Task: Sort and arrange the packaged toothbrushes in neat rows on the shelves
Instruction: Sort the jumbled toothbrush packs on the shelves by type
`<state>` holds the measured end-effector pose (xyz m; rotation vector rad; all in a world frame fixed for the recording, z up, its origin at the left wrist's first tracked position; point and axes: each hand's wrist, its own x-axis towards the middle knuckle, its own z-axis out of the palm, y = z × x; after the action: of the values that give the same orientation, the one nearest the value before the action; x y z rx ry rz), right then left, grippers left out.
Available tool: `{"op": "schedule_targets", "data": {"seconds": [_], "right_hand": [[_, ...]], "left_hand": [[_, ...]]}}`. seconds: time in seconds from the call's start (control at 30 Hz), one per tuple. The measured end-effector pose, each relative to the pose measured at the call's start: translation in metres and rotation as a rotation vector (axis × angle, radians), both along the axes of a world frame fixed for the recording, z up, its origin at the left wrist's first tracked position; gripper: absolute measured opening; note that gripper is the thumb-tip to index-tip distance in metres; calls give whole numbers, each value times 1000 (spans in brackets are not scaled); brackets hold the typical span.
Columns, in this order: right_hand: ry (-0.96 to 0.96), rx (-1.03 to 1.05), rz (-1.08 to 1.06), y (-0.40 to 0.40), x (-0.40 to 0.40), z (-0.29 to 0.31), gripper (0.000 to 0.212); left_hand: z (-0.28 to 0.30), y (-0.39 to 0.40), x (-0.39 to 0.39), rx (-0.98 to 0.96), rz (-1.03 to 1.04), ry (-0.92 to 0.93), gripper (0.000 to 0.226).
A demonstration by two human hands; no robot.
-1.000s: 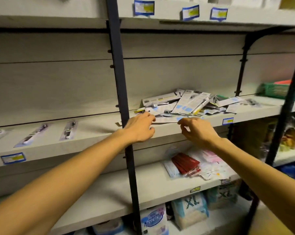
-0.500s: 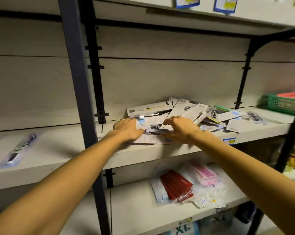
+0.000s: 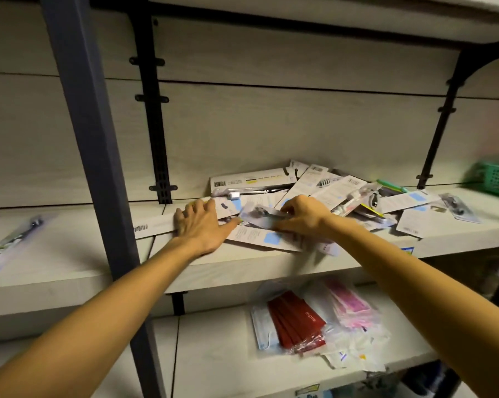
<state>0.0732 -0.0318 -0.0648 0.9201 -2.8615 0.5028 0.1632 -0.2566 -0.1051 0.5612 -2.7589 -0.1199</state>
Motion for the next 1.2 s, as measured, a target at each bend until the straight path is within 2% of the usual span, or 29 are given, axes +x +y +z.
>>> {"op": "schedule_targets", "data": {"seconds": [0.07, 0.13, 0.17, 0.27, 0.33, 0.5, 0.63, 0.77, 0.9, 0.97, 1.03, 1.2], "right_hand": [[47, -28, 20, 6, -7, 7, 25], [73, -89, 25, 9, -11, 12, 21], [87, -133, 18, 10, -12, 15, 27], [191, -281, -14, 11, -9, 20, 67], [258, -347, 0, 11, -9, 26, 76], [232, -385, 113, 9, -13, 31, 64], [251, -396, 139, 9, -21, 23, 41], [273, -440, 130, 11, -25, 13, 43], [219, -496, 100, 21, -33, 12, 31], [214, -523, 85, 29, -37, 13, 29], [210, -573, 64, 38, -37, 15, 26], [86, -762, -53, 60, -41, 20, 28]], "left_hand": [[0, -2, -4, 26, 39, 19, 82], [-1, -3, -6, 47, 79, 16, 79], [-1, -4, -7, 39, 97, 10, 79], [3, -4, -13, 18, 148, 18, 81], [6, -6, -17, 49, 172, 28, 80], [14, -12, -20, 116, 204, 112, 67], [16, -15, -17, 30, 191, 264, 49], [8, -16, -11, -57, 91, 434, 29], [19, -10, -7, -246, -64, 665, 14], [38, -9, -6, -384, -137, 771, 13], [63, -5, -7, -412, -163, 838, 19], [116, 39, -19, -208, -230, 935, 33]]}}
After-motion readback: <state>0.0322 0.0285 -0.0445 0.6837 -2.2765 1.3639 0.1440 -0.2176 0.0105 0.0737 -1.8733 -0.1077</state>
